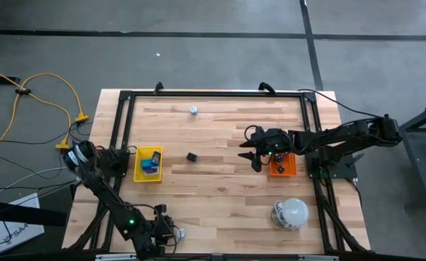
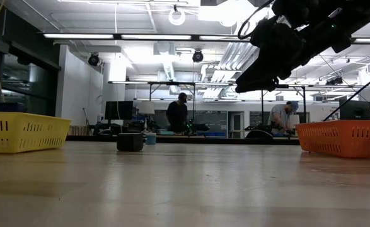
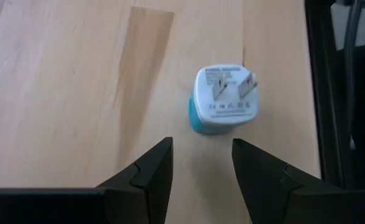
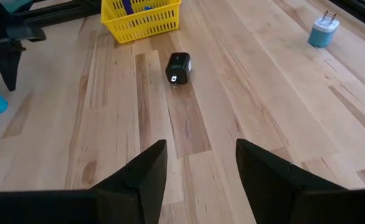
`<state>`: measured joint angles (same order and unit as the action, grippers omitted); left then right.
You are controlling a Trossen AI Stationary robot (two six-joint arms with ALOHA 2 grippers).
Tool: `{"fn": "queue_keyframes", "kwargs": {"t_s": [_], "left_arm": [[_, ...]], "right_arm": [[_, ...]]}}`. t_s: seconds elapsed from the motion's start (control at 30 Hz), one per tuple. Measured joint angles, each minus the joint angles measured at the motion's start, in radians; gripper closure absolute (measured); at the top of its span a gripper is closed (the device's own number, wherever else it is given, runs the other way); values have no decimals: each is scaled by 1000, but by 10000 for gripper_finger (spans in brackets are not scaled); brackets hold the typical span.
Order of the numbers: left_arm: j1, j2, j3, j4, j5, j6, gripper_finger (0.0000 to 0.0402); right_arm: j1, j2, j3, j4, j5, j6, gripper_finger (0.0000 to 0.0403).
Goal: Pick & Place Office items
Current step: Put the bottom blue white charger adapter into the orange bin
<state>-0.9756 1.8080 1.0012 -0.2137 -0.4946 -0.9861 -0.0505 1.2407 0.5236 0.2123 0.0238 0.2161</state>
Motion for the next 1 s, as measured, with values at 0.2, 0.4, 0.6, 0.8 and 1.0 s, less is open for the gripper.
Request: {"fn": "queue_keyframes", "kwargs": {"t_s": [0.2,0.4,0.6,0.8,1.0], "left_arm": [[0,22,0,30,2,-2,231],[0,26,0,40,1,6,210],[4,26,0,41,0,27,208],[11,26,0,43,-23,37,208],[12,26,0,96,-40,81,208]], "right_arm": [[0,0,0,0,0,0,224],[0,0,0,0,0,1,224],[0,0,0,0,0,17,224],[0,0,0,0,0,27,224],[0,0,0,0,0,26,224]]}}
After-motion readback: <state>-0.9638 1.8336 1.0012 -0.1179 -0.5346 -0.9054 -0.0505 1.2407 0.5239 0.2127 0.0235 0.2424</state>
